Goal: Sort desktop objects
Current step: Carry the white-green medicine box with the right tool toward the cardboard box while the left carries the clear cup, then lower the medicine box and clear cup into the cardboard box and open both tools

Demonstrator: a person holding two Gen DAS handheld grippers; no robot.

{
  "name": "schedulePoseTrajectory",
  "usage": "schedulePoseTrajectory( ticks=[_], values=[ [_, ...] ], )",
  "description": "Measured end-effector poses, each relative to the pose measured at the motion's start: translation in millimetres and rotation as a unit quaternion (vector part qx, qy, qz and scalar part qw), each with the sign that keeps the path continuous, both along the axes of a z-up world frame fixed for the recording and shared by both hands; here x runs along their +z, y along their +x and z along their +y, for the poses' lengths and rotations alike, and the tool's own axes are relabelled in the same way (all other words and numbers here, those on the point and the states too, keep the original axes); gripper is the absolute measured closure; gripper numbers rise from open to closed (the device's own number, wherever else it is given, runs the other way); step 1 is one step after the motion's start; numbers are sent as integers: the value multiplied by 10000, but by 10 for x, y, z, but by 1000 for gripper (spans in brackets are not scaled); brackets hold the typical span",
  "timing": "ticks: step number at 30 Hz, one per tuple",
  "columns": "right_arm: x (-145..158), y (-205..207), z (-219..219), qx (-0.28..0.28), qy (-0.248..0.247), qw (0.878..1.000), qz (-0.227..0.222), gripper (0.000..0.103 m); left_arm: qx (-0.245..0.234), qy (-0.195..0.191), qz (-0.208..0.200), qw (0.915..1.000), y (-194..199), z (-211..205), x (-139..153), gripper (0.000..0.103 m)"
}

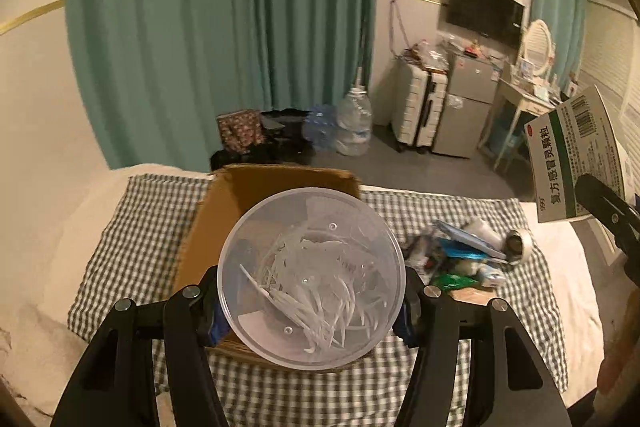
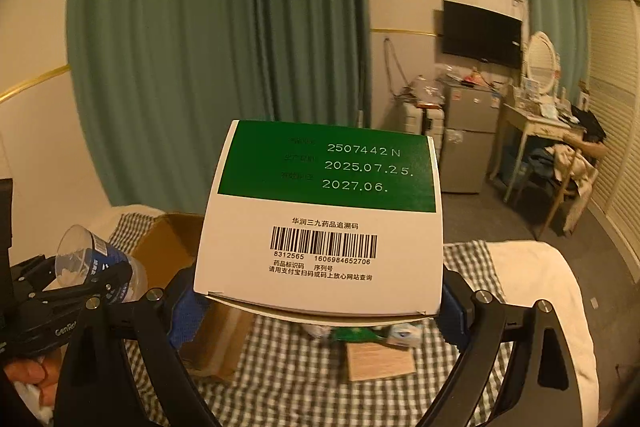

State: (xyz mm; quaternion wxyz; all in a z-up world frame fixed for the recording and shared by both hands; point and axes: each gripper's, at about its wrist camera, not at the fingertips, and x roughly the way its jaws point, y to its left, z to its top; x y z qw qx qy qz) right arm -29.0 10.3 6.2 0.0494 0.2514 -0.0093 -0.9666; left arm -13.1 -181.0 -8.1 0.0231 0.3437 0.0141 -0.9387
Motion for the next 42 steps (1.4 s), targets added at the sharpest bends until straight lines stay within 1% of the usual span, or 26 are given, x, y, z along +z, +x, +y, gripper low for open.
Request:
schedulePoseTrajectory(
  ticks=[6, 11, 17, 21, 27, 35, 37, 42],
  values=[
    [-54, -69, -432, 380, 26, 9993, -41, 11, 316, -70, -38, 9995, -80, -385, -63, 40],
    [-123, -180, -713, 662, 20, 9978, -87, 11, 463, -117, -156, 9987, -179, -602, -183, 40],
    [-335, -370, -943, 870, -64, 9955, -367, 11, 490, -60, -438, 9978, -314, -759, -443, 40],
    [-516, -522, -1126, 1025, 68, 9933, -528, 11, 497, -48, -673, 9965, -432, -823, -655, 40],
    [-792, -766, -1342, 1209, 102, 9890, -843, 11, 466, -1, -1032, 9936, -624, -887, -961, 40],
    [-1210, -1162, -1674, 1489, 426, 9799, -1260, 11, 428, -91, -1505, 9876, -860, -933, -1366, 40],
    [-1321, -1173, -1755, 1517, 553, 9772, -1381, 10, 416, -97, -1572, 9866, -897, -938, -1435, 40],
    [-1406, -1195, -1879, 1662, 914, 9736, -1267, 10, 433, -184, -1710, 9841, -937, -902, -1523, 40]
  ],
)
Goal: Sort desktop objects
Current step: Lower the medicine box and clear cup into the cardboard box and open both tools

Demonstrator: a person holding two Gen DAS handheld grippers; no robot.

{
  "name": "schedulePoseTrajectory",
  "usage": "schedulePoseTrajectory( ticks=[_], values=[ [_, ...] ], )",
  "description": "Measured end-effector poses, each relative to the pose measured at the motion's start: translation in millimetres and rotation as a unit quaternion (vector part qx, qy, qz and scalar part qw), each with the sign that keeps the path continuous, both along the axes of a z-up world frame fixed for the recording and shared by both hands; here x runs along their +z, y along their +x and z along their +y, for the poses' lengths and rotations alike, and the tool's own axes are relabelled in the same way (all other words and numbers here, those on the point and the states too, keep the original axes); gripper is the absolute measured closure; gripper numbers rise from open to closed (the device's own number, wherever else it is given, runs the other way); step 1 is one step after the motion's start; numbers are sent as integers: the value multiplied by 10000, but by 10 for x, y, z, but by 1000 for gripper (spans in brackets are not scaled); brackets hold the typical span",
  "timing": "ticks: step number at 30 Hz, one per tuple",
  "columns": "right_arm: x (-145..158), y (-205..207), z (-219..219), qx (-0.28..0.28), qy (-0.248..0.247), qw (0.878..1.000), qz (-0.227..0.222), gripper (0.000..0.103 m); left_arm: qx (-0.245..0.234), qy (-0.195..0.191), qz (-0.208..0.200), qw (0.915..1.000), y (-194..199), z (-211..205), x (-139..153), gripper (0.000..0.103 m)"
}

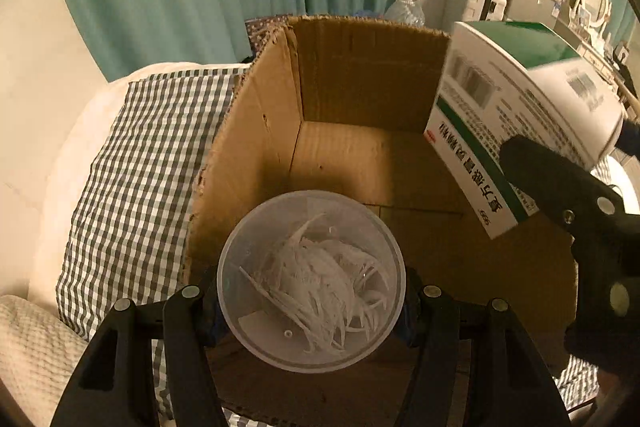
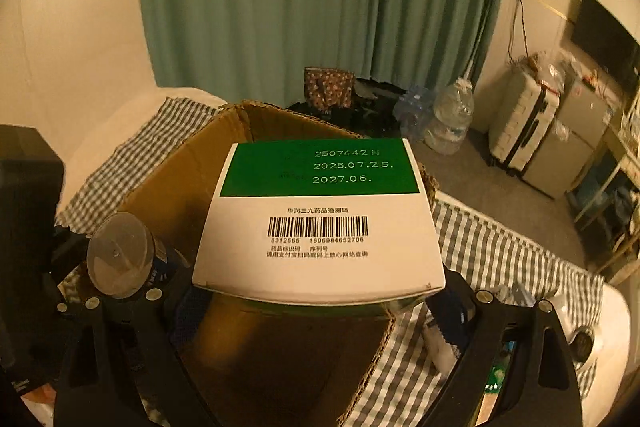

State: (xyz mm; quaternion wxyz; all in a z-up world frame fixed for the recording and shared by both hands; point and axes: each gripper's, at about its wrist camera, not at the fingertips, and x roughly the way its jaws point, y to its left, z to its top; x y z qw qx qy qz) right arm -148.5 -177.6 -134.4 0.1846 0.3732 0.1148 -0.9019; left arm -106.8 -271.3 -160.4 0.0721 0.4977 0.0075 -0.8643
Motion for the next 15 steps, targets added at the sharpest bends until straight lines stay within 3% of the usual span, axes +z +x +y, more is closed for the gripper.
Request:
schedulePoseTrajectory(
  ticks=[8, 12, 15],
  values=[
    [36, 21, -83, 145, 111, 9997, 143, 9, -21, -238, 256, 9994, 65, 36, 295, 30],
    [196, 87, -19, 113, -10, 9996, 240, 9, -32, -368, 424, 9984, 143, 79, 495, 29],
    [390, 178, 69, 34, -151, 9988, 472, 8, -32, -359, 573, 9977, 214, 105, 647, 22]
  ],
)
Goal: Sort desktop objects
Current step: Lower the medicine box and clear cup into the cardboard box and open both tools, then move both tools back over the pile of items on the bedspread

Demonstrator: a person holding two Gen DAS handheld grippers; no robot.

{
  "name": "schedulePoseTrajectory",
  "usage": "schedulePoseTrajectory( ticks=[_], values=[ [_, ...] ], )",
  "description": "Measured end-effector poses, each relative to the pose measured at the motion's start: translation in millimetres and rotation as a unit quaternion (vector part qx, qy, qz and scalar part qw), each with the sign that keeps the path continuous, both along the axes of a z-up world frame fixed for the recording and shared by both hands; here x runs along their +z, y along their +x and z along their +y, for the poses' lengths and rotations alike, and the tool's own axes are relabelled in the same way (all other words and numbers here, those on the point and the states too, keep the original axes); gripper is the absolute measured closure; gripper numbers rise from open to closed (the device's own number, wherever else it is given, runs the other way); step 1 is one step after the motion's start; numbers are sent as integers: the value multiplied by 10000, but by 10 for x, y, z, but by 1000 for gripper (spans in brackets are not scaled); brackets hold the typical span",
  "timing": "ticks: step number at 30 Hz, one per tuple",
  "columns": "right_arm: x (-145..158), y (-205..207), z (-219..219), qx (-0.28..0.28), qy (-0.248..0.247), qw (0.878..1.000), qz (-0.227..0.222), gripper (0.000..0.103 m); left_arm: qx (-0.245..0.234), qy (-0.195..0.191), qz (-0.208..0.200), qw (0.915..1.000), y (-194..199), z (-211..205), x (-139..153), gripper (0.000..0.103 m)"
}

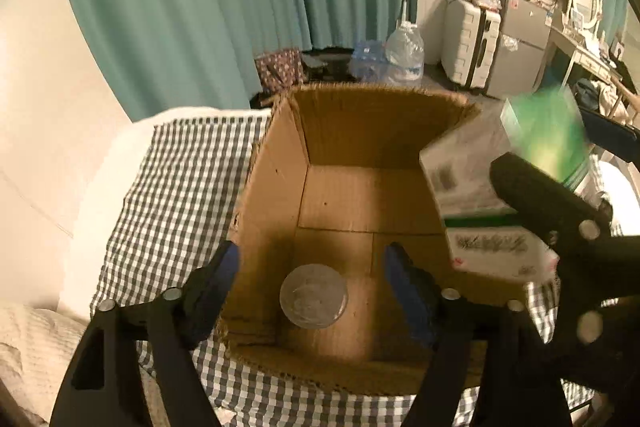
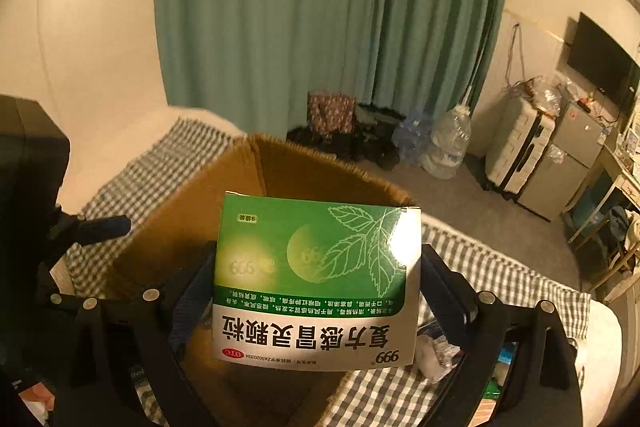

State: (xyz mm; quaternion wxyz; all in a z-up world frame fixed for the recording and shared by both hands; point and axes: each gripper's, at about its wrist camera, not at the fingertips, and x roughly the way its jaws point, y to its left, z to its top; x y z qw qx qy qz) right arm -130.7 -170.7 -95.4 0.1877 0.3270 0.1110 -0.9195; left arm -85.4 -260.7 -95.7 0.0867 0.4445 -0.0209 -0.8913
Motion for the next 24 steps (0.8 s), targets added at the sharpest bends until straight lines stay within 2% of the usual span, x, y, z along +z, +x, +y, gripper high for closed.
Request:
schedulePoseTrajectory(
  ticks=[4, 15, 24],
  values=[
    [239, 85, 93, -3, -269, 9995, 181, 0, 154, -12, 144, 9998, 92, 1, 181, 22],
    [699, 350, 373, -173, -558, 9973, 439, 0, 260, 36, 484, 9985, 343, 74, 573, 18],
    [1024, 589, 863, -483, -588, 9947, 690, 0, -23, 105, 1025, 9947, 457, 498, 923, 3]
  ],
)
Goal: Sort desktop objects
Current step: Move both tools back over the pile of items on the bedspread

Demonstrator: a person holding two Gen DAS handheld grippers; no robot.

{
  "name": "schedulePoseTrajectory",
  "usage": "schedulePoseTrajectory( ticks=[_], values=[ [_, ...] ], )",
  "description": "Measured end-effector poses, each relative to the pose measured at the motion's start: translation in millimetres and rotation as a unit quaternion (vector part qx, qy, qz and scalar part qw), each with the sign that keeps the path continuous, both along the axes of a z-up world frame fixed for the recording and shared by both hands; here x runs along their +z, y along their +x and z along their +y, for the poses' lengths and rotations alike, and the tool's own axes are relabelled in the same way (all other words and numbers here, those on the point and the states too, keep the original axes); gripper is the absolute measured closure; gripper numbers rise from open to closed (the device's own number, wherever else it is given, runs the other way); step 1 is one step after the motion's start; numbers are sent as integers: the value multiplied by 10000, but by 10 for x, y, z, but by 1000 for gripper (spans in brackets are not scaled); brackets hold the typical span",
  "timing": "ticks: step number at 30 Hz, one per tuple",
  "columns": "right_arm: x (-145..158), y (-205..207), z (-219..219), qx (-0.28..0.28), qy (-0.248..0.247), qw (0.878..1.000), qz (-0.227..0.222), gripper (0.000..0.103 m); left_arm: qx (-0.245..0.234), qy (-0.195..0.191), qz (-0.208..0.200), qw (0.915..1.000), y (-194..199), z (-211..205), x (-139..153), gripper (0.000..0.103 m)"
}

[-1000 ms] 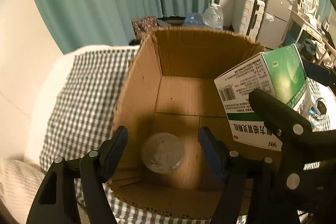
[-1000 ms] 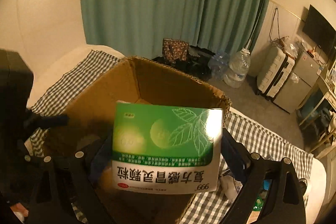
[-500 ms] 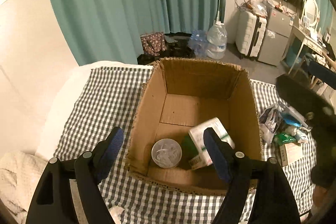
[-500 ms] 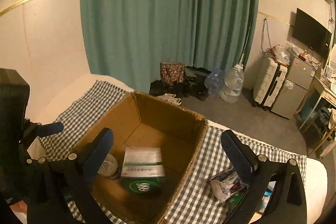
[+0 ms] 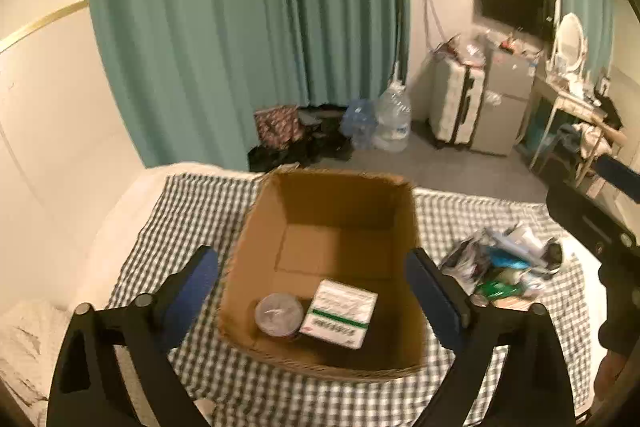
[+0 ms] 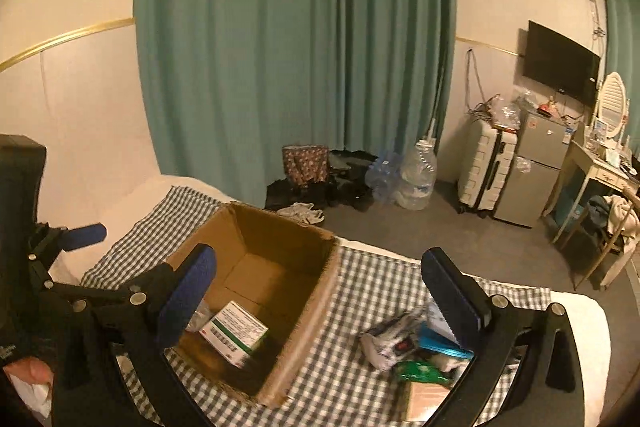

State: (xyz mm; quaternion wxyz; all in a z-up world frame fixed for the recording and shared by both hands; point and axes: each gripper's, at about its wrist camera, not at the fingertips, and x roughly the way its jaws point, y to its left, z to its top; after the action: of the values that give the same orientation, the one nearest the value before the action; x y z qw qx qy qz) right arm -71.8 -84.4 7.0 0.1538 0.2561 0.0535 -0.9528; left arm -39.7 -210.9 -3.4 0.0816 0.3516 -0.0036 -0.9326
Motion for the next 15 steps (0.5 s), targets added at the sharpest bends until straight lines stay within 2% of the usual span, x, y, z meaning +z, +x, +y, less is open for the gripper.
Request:
schedulePoseTrajectory(
  ticks=[6, 10, 15],
  values=[
    [132, 218, 487, -210, -145, 9992, 312, 0, -328, 22, 267, 9991, 81, 360, 143, 0],
    [174, 314, 813, -259, 67, 9983, 512, 0, -468, -137, 303, 9984, 54, 671, 160, 0],
    [102, 351, 1216, -414, 386, 9979, 324, 0, -981, -161, 568, 9934, 61, 1060, 158, 0]
  ],
)
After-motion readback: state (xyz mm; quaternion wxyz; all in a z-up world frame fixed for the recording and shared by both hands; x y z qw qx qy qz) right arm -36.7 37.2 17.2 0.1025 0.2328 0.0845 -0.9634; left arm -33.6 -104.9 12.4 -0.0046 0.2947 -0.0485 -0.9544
